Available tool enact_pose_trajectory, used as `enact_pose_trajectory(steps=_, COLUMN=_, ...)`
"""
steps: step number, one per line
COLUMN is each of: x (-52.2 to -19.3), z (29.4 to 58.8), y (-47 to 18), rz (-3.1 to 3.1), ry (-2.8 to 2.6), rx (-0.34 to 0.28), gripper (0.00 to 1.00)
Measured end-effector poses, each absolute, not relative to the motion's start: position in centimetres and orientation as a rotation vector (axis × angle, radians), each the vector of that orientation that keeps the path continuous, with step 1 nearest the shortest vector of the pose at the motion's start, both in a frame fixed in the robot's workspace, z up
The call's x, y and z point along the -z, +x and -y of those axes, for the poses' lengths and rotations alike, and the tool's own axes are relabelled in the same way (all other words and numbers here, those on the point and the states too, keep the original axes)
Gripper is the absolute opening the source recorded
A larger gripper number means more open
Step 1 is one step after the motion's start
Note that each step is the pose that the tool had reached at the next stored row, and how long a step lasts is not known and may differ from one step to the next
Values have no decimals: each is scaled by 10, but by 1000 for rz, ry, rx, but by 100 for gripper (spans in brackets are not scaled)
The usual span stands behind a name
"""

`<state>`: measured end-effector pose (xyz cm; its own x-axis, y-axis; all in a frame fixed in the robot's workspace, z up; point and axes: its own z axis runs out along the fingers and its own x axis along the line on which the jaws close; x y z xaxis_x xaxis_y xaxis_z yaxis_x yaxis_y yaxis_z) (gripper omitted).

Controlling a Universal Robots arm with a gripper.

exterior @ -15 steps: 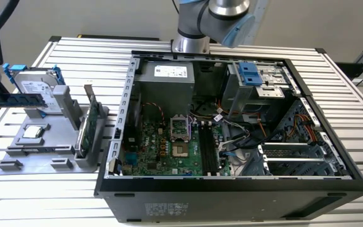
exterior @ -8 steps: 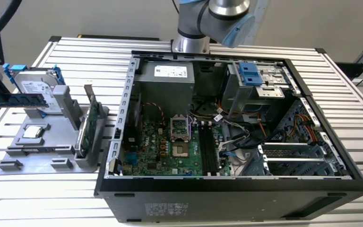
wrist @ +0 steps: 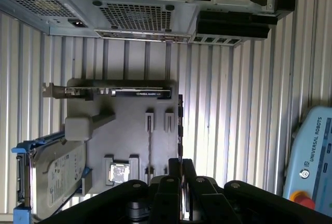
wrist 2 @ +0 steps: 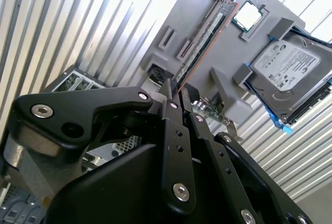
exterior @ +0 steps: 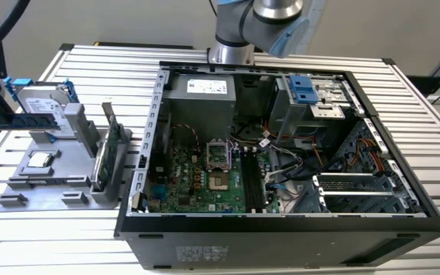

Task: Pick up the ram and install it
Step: 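Pick up the ram and move it above insertion slot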

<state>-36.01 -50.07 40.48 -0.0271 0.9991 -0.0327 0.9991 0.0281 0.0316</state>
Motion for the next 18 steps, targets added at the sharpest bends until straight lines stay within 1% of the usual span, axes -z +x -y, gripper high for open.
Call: enact_pose_trajectory(steps=18, x=-405, z=500, y=-337, rz=-2219, ry=2159, rx=0, gripper=0)
